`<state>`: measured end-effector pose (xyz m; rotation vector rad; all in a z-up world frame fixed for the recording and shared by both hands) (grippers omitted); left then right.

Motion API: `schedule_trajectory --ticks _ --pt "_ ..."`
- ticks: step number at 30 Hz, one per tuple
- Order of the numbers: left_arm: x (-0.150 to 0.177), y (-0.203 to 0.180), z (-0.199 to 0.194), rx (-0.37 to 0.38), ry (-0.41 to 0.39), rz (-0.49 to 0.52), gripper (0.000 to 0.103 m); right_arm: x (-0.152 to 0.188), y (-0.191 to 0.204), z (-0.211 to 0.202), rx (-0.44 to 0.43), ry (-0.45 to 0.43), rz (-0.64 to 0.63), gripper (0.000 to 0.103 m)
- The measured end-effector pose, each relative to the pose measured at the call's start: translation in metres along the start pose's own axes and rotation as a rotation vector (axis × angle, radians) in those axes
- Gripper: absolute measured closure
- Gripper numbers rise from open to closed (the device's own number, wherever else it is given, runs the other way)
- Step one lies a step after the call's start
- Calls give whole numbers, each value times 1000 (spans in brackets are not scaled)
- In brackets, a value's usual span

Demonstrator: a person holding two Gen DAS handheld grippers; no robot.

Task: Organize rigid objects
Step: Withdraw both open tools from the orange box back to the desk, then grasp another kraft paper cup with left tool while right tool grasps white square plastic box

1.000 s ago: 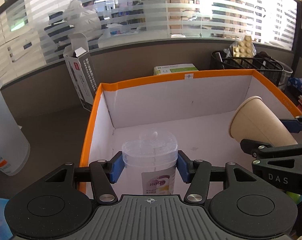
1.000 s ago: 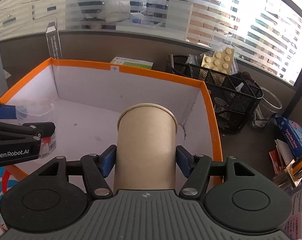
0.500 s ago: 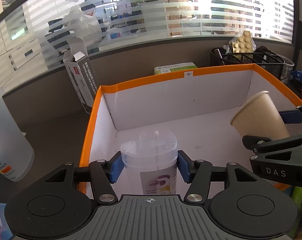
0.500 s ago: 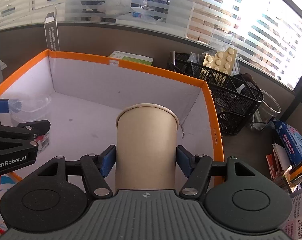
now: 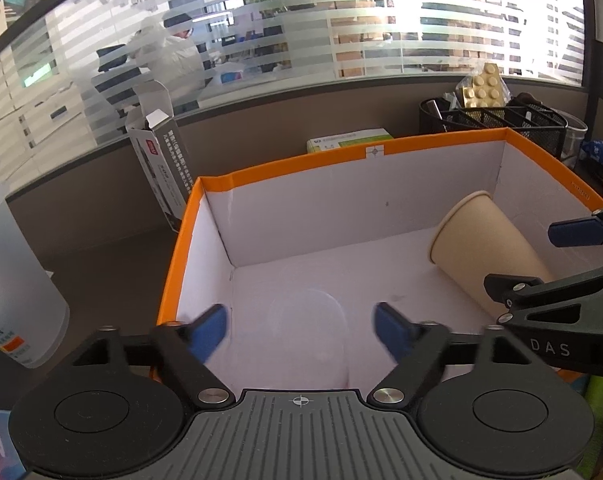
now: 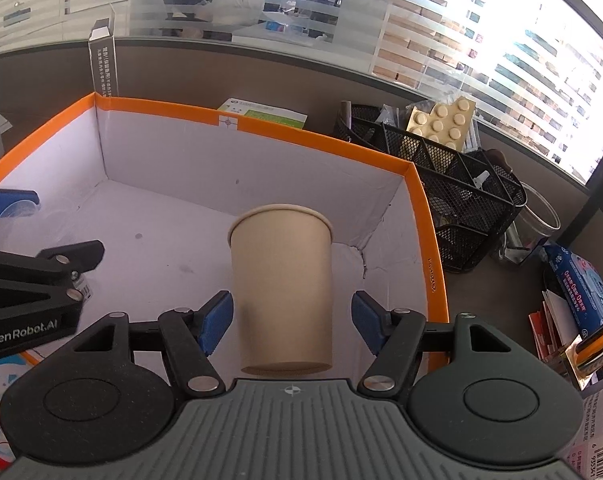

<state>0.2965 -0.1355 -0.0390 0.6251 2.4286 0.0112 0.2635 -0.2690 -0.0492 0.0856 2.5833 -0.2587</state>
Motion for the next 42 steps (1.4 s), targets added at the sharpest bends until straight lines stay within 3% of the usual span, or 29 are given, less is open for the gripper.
schedule_trajectory --ticks 6,16,22,27,31,37,42 --pt "1 6 -21 -3 -51 -9 5 3 0 -12 29 -52 1 39" --pt "21 15 -99 -2 -183 -35 0 27 -1 -81 51 -193 -1 38" --pt "71 22 -134 55 -222 -37 0 85 1 -128 -20 -269 -40 34" --pt "122 20 -140 88 -188 -48 0 145 -1 -135 -27 -242 -49 34" --pt "162 8 -145 47 -184 -40 0 187 -6 -133 -19 -221 3 20" --pt "204 -18 -146 17 -170 0 0 233 0 -120 -1 -211 83 7" --pt "220 -27 -144 10 -169 15 0 249 8 -102 -24 -183 126 5"
Point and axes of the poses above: each gripper's, at about its wrist camera, not at the fingertips, and z roughly the way its jaws point, y to its left, x to its underside, the point moved 1 cm from there along z, roughly the way its jaws point, and after that the axes turned 13 degrees about y, right-handed, at the moved point
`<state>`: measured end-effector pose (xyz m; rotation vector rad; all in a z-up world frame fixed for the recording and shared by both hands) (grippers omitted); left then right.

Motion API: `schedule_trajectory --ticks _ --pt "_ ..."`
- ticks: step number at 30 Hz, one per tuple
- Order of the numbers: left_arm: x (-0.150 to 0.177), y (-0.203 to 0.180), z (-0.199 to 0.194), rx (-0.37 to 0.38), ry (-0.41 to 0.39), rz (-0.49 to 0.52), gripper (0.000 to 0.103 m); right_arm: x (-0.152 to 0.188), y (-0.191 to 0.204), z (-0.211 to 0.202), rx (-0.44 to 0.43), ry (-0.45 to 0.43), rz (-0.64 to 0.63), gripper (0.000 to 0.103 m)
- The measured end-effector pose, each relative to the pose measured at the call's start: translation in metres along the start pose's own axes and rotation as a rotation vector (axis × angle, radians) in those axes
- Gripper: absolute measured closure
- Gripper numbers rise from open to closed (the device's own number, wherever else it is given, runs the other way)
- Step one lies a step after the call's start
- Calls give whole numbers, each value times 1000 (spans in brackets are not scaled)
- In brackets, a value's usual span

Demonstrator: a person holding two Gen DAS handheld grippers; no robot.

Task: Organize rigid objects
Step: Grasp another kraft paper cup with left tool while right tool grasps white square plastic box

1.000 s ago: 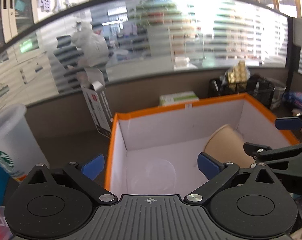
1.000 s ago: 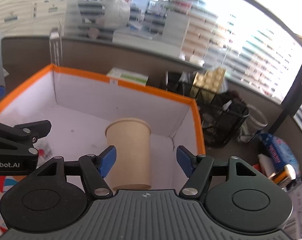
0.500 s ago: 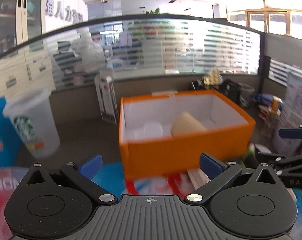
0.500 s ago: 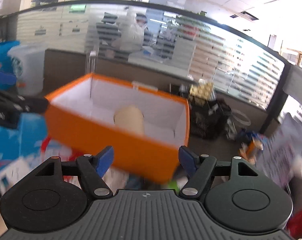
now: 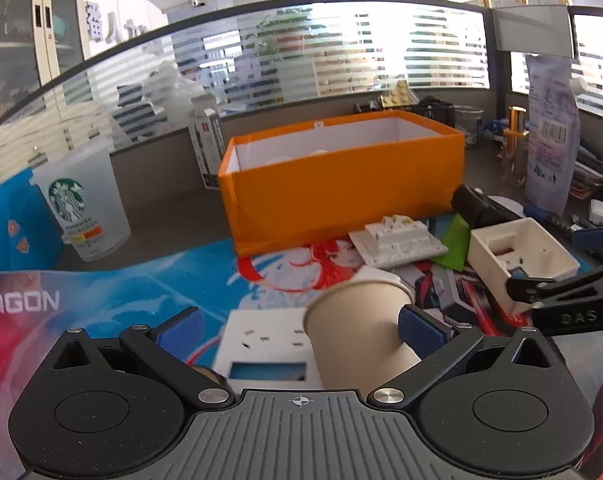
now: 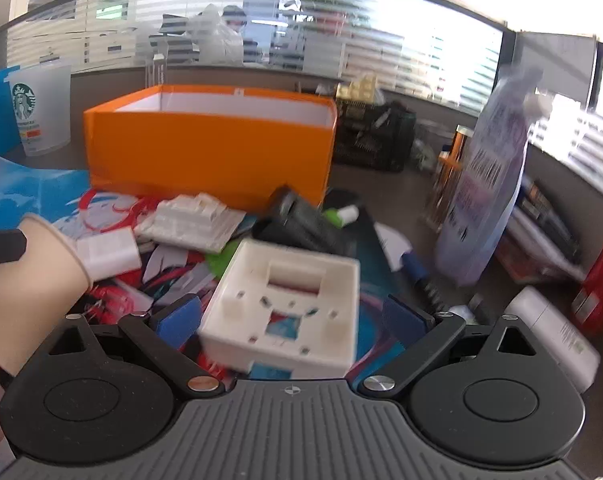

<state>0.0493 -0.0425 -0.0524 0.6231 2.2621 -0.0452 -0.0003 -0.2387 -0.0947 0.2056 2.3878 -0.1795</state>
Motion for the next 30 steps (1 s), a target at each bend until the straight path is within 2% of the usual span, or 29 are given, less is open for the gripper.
schedule_trajectory --ticks 5,12,17,21,23,24,25,26,27,30 --pt "4 -4 0 -1 8 0 0 2 0 15 11 22 31 1" --pt "13 -12 8 92 50 17 0 5 -9 32 -28 63 104 1" --pt "15 -16 17 110 52 23 0 6 -10 35 -36 61 107 1" --pt "18 -14 25 166 74 -5 0 6 -7 33 -39 45 80 16" --pt "20 -14 32 198 112 -16 5 6 -7 33 -38 45 80 16" --pt "21 -14 35 210 131 -14 12 6 -7 33 -38 45 80 16" --pt "23 -16 33 192 113 5 24 6 -7 33 -39 45 80 16" --pt "23 -19 32 176 108 23 30 6 -8 33 -39 45 79 16" --pt "23 -20 31 168 102 34 42 5 -8 33 -39 45 80 16" --pt "21 -14 31 206 110 1 42 6 -8 32 -38 48 83 17"
Point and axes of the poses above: each gripper's, at about its wrist camera, not at the fingertips, and z roughly the way its jaws point, y to its left, x to its underside, the point moved 1 cm from there along z, roughly the way its jaws point, and after that the axes turned 13 degrees about y, right-handed, at the moved point
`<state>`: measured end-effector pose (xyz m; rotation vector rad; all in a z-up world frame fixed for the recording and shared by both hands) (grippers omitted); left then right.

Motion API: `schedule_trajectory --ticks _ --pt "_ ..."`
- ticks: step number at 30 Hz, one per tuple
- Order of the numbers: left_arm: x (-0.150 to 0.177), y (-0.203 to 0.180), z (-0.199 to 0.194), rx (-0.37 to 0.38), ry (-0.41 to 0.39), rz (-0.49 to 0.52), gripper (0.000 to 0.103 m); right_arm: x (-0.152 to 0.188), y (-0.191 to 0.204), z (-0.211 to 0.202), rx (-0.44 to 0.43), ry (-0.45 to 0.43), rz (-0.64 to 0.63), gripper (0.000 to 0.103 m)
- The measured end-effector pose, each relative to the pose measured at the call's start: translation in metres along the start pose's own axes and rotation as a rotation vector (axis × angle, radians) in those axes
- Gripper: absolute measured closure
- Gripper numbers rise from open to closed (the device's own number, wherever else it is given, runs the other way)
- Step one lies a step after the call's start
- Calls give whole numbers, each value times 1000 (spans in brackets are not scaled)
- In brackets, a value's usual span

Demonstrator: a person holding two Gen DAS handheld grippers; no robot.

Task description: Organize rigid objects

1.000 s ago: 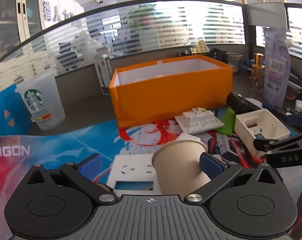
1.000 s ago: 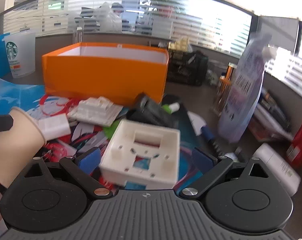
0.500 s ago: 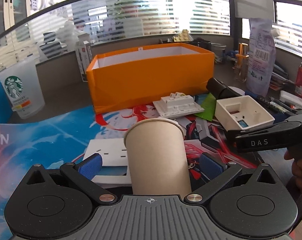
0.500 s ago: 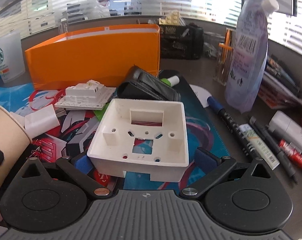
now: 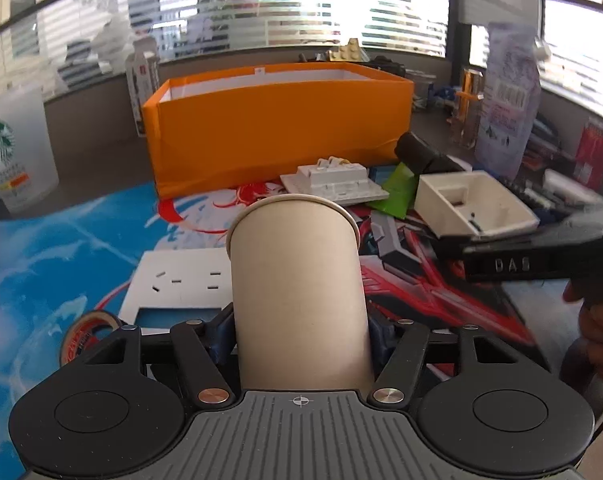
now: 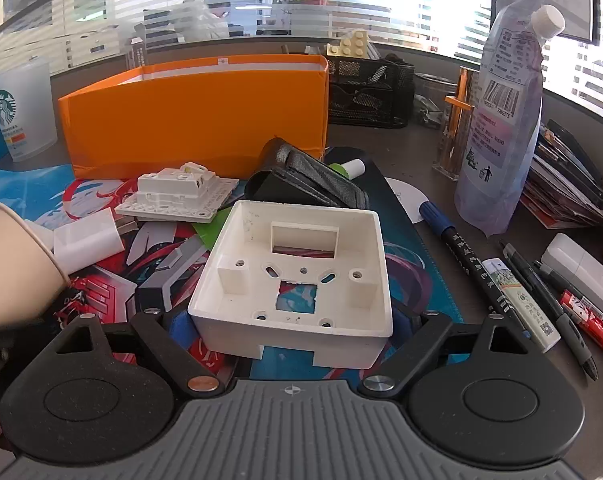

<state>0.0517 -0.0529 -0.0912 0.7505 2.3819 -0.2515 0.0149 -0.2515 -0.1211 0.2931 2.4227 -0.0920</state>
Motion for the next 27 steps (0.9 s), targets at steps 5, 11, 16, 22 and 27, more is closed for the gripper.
schedule_trajectory --ticks 5,11,16,22,27 --pt "0 1 -8 6 -22 -11 42 3 -3 -5 -27 9 11 17" --pt "-4 0 -26 -9 -74 -1 42 5 -9 -14 -52 2 39 18" --pt "-7 6 -36 -9 -92 -18 42 2 -9 -28 -57 -32 40 19" --pt "-13 15 -47 -10 -121 -45 42 -1 -11 -41 -55 -76 51 19" --pt "-24 23 -54 -14 -147 -63 42 -9 -13 -57 -57 -125 54 19"
Point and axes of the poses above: each gripper's, at about its wrist camera, not at the fingertips, and z roughly the way its jaws point, y to its left, x to its underside, the point moved 1 cm from there along z, roughly the way its jaws point, and after that the axes turned 13 degrees about y, right-handed, at the moved point
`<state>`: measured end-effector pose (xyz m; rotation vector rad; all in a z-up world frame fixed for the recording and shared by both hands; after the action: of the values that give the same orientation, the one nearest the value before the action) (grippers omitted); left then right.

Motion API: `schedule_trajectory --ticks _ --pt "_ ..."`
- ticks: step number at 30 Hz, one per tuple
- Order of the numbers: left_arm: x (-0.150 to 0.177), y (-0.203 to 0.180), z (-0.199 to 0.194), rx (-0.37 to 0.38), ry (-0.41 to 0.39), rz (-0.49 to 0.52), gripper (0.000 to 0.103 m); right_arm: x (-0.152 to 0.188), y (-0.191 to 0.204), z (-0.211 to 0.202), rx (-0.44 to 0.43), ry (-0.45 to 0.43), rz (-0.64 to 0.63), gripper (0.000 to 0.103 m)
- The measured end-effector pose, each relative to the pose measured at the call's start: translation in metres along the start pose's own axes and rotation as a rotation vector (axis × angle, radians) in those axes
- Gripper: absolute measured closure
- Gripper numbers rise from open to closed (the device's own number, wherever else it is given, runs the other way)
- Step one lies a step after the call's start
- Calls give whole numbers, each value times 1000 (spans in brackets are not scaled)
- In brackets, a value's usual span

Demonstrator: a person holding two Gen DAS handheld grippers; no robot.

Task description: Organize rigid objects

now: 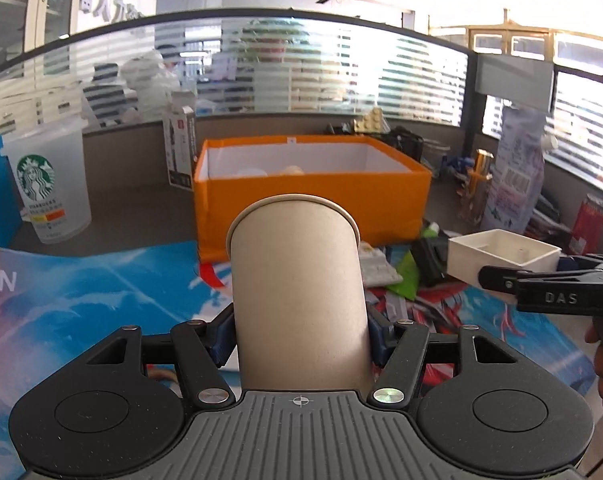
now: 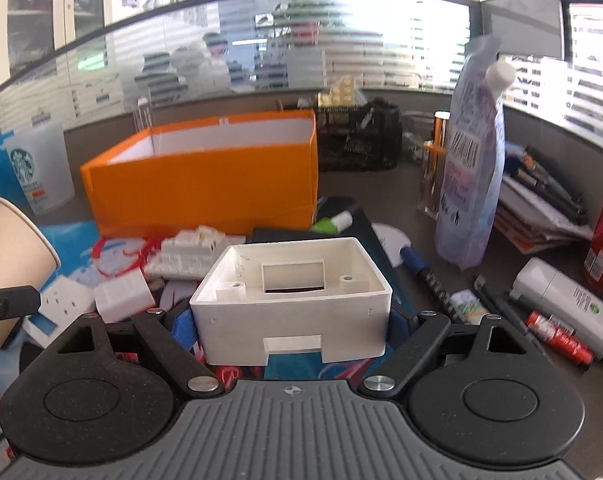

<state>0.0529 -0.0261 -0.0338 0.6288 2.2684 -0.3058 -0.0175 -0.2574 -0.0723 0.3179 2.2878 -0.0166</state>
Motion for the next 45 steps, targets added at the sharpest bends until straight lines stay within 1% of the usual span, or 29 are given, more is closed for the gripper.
schedule_trajectory --ticks 11,22,33,45 --pt "-27 9 -4 -11 -36 -15 42 -25 6 -17 -15 -71 -18 19" --pt "-51 8 -3 -41 -69 -6 41 -51 15 -24 -42 -130 -37 18" --pt "-75 15 1 -49 -103 -24 41 -70 22 -24 -56 -166 -36 18" --pt "-96 23 12 -64 -109 -43 41 -91 28 -15 -72 -188 -38 18"
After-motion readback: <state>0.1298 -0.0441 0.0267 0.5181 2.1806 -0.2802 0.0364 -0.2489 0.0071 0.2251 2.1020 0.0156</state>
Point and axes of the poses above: each gripper's, at about its wrist camera, not at the fingertips, and z roughly the way its jaws point, y to its left, x to its underside, the point moved 1 cm from there along z, roughly the way its jaws point, and after that the axes turned 13 degrees about y, right-handed, at the moved point
